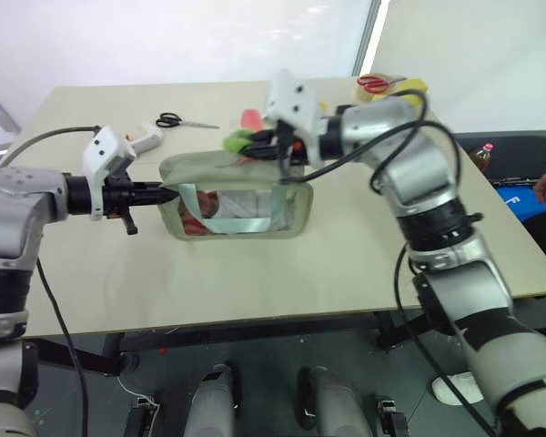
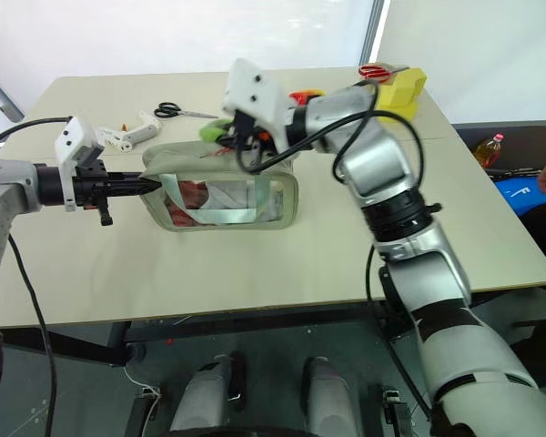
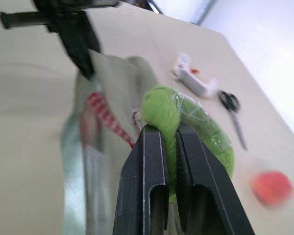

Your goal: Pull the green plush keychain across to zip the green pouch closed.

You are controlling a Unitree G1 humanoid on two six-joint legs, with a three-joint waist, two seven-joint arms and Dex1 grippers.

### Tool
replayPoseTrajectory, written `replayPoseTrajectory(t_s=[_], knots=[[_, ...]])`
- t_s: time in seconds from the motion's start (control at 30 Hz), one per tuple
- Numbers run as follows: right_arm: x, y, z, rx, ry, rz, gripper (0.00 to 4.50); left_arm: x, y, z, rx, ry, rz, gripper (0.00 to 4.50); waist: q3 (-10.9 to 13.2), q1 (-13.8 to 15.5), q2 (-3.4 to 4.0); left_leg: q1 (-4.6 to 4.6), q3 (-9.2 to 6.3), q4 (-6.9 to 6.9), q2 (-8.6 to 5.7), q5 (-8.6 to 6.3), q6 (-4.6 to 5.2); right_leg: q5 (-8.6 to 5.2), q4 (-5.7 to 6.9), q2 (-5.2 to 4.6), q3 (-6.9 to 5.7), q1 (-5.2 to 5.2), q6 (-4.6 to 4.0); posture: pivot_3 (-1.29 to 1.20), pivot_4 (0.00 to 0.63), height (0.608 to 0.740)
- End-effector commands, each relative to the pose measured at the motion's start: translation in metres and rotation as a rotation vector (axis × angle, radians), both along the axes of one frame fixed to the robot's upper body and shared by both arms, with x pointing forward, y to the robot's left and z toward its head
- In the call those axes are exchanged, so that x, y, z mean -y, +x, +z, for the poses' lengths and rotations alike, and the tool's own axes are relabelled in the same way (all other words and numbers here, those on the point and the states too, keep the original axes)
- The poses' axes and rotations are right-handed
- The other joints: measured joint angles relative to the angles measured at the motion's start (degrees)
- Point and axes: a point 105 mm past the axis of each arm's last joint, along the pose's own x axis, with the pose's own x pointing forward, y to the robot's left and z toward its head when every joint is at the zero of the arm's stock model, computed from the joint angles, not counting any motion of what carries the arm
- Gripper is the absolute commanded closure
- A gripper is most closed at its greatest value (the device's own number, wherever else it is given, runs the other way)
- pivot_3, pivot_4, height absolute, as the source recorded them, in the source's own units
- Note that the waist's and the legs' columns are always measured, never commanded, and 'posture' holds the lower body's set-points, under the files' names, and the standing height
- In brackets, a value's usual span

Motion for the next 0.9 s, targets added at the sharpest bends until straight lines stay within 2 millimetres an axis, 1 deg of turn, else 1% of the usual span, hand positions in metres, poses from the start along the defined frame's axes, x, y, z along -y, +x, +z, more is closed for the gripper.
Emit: replayPoseTrajectory(t_s=[0.03,0.1,0.17,0.2,0.23,0.27,0.3,0.33,0.37,0.43,0.47,0.5,0.53,0.6,0.67,0.7,0.8,0.83,0.87,0.9], knots=[[0.038,0.004,0.020,0.094,-0.002,-0.133,4.44,-0.002,-0.002,0.005,0.034,0.009,-0.007,4.50,0.00,0.01,0.00,0.00,0.00,-0.01,0.00,0.00,0.00,0.00,-0.01,0.00,0.00,0.00,0.00,0.00,0.150,0.740],[0.064,0.013,0.014,0.136,-0.070,-0.232,4.44,-0.002,-0.002,0.004,0.034,0.010,-0.008,4.50,0.00,0.02,0.00,0.00,0.00,-0.02,0.00,0.00,0.00,-0.01,-0.04,-0.01,0.00,-0.01,-0.01,0.00,0.150,0.740],[0.091,0.022,0.002,0.203,-0.194,-0.328,4.44,-0.003,0.000,0.003,0.038,0.017,-0.007,4.50,0.00,0.04,0.00,0.00,0.00,-0.02,-0.01,0.00,0.00,-0.01,-0.07,-0.01,0.00,-0.01,-0.01,0.00,0.150,0.740],[0.107,0.027,-0.007,0.249,-0.291,-0.385,4.44,-0.002,0.000,0.003,0.038,0.017,-0.010,4.50,0.00,0.07,0.00,0.00,0.01,-0.03,-0.01,-0.01,-0.01,-0.01,-0.08,-0.03,0.00,-0.02,-0.01,0.00,0.150,0.740],[0.124,0.032,-0.020,0.279,-0.393,-0.437,4.44,-0.001,0.001,0.002,0.038,0.016,-0.013,4.50,0.00,0.03,0.00,0.00,0.01,-0.04,-0.02,-0.01,-0.01,-0.01,-0.10,-0.04,0.00,-0.02,-0.01,0.00,0.150,0.740],[0.136,0.035,-0.033,0.284,-0.461,-0.464,4.44,0.000,0.001,0.002,0.038,0.015,-0.017,4.50,0.00,0.02,0.00,0.00,0.01,-0.04,-0.03,-0.01,-0.01,-0.01,-0.12,-0.05,0.00,-0.02,-0.01,0.00,0.150,0.740],[0.143,0.036,-0.041,0.285,-0.497,-0.475,4.44,0.001,0.001,0.002,0.038,0.014,-0.019,4.50,0.00,-0.06,0.00,0.00,0.02,-0.05,-0.04,-0.01,-0.01,-0.02,-0.14,-0.07,0.01,-0.02,-0.01,0.00,0.150,0.740],[0.144,0.038,-0.052,0.257,-0.476,-0.490,4.44,0.001,0.001,0.002,0.038,0.013,-0.021,4.50,0.00,-0.12,0.00,0.01,0.02,-0.05,-0.04,-0.01,-0.01,-0.02,-0.15,-0.06,0.01,-0.02,-0.01,0.00,0.150,0.740],[0.143,0.039,-0.065,0.223,-0.445,-0.494,4.44,0.001,0.002,0.002,0.039,0.013,-0.021,4.50,0.00,-0.20,0.00,0.01,0.03,-0.06,-0.04,-0.01,-0.01,-0.02,-0.14,-0.07,0.02,-0.02,-0.01,0.00,0.150,0.740],[0.130,0.043,-0.103,0.098,-0.313,-0.504,4.44,0.001,0.002,0.002,0.038,0.010,-0.021,4.50,-0.02,-0.38,-0.03,0.04,0.02,-0.07,-0.04,-0.01,0.00,-0.01,-0.11,-0.04,0.04,-0.02,-0.01,0.00,0.150,0.740],[0.126,0.044,-0.114,0.064,-0.278,-0.510,4.44,0.002,0.003,0.002,0.038,0.008,-0.021,4.50,-0.03,-0.44,-0.04,0.08,0.00,-0.07,-0.03,0.00,0.01,-0.01,-0.09,-0.01,0.04,0.03,0.00,0.00,0.150,0.740],[0.118,0.047,-0.133,0.026,-0.238,-0.522,4.44,0.002,0.003,0.001,0.038,0.007,-0.020,4.50,-0.03,-0.47,-0.04,0.13,-0.03,-0.06,-0.03,0.01,0.01,-0.01,-0.07,0.03,0.04,0.09,0.00,0.00,0.150,0.740],[0.113,0.048,-0.145,0.009,-0.217,-0.531,4.44,0.003,0.004,0.001,0.039,0.006,-0.020,4.50,-0.02,-0.41,-0.03,0.14,-0.05,-0.07,-0.03,0.06,0.10,-0.01,-0.04,0.04,0.03,0.11,0.01,0.00,0.150,0.740],[0.089,0.050,-0.169,-0.066,-0.106,-0.539,4.44,0.005,0.003,0.000,0.038,0.005,-0.023,4.50,-0.02,-0.36,-0.03,0.12,-0.04,-0.03,-0.03,0.09,0.13,0.00,0.00,0.03,0.03,0.09,0.01,0.00,0.150,0.740],[0.070,0.048,-0.181,-0.138,-0.012,-0.539,4.44,0.006,0.003,0.000,0.038,0.005,-0.025,4.50,-0.03,-0.53,-0.03,0.14,-0.04,0.03,-0.03,0.09,0.13,0.00,0.02,0.04,0.04,0.14,0.02,0.00,0.150,0.740],[0.066,0.046,-0.186,-0.150,-0.014,-0.530,4.44,0.006,0.003,0.000,0.038,0.005,-0.025,4.50,-0.03,-0.54,-0.04,0.17,-0.05,0.03,-0.03,0.09,0.13,0.01,0.02,0.04,0.04,0.20,0.03,0.00,0.150,0.740],[0.061,0.034,-0.204,-0.145,-0.116,-0.468,4.44,0.004,0.002,0.002,0.038,0.007,-0.018,4.50,-0.04,-0.53,-0.04,0.26,-0.07,0.02,-0.03,0.08,0.12,0.00,0.01,0.04,0.03,0.31,0.02,0.00,0.150,0.740],[0.063,0.031,-0.207,-0.136,-0.144,-0.456,4.44,0.004,0.001,0.001,0.038,0.009,-0.016,4.50,-0.04,-0.54,-0.04,0.30,-0.07,0.02,-0.03,0.07,0.11,0.00,0.01,0.04,0.03,0.33,0.02,0.00,0.150,0.740],[0.065,0.032,-0.204,-0.143,-0.123,-0.466,4.44,0.003,0.001,0.001,0.037,0.011,-0.013,4.50,-0.05,-0.56,-0.03,0.33,-0.07,0.00,-0.03,0.02,0.03,-0.01,-0.01,0.04,0.03,0.35,0.01,0.00,0.150,0.740],[0.068,0.034,-0.195,-0.144,-0.084,-0.480,4.44,0.003,0.001,0.000,0.037,0.013,-0.010,4.50,-0.05,-0.59,-0.04,0.38,-0.07,-0.01,-0.03,0.01,0.01,-0.01,-0.01,0.04,0.03,0.39,0.01,0.00,0.150,0.740]])
